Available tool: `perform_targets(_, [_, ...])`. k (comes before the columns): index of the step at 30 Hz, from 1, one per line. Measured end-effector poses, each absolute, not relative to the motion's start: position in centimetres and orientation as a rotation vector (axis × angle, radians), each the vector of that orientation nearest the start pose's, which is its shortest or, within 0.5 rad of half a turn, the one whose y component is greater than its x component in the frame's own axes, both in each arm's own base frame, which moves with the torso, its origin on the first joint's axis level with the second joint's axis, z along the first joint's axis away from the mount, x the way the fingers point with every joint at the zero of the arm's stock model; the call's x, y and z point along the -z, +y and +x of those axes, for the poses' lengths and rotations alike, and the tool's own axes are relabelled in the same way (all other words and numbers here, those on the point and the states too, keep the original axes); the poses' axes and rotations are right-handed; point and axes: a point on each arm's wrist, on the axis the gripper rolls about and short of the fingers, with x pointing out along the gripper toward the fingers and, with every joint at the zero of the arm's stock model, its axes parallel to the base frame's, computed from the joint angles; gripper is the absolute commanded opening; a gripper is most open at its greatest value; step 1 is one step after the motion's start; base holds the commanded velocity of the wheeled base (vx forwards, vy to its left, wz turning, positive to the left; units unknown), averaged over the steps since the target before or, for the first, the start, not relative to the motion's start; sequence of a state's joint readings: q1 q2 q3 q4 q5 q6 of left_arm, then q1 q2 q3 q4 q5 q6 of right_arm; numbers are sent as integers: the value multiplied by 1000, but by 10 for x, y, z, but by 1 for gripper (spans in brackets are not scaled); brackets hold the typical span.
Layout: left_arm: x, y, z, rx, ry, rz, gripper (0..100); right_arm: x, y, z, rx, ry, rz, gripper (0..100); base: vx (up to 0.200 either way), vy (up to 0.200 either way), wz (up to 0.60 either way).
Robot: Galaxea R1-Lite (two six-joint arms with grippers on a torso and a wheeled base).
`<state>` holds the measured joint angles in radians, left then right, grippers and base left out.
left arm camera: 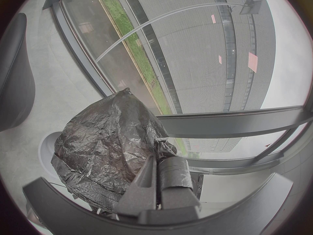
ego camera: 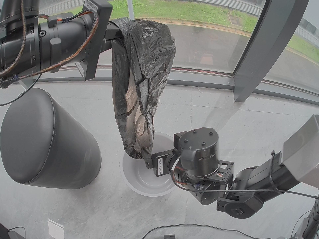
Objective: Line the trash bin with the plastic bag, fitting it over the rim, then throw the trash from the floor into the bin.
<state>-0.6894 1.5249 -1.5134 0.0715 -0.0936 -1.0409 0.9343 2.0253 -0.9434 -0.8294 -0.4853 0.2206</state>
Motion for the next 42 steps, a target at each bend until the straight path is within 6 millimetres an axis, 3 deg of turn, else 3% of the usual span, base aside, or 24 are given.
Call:
perform_targets(5, [-367,-168,199,673,475,-963,0,-116,309,242,-396,232,23,100,0,0,0])
perform_targets(25, [-372,-159,185,691,500,-995,0,-115,357,274,-398,106,-90,100,0,0,0])
perform_targets(41, [-373,-158,184,695,498,-999,0,-99,363,276,-381,125,-107,100,0,0,0])
perform_targets(42, [-374,-158,184,695,498,-1001,0,-99,362,276,-380,126,-108,0,0,0,0])
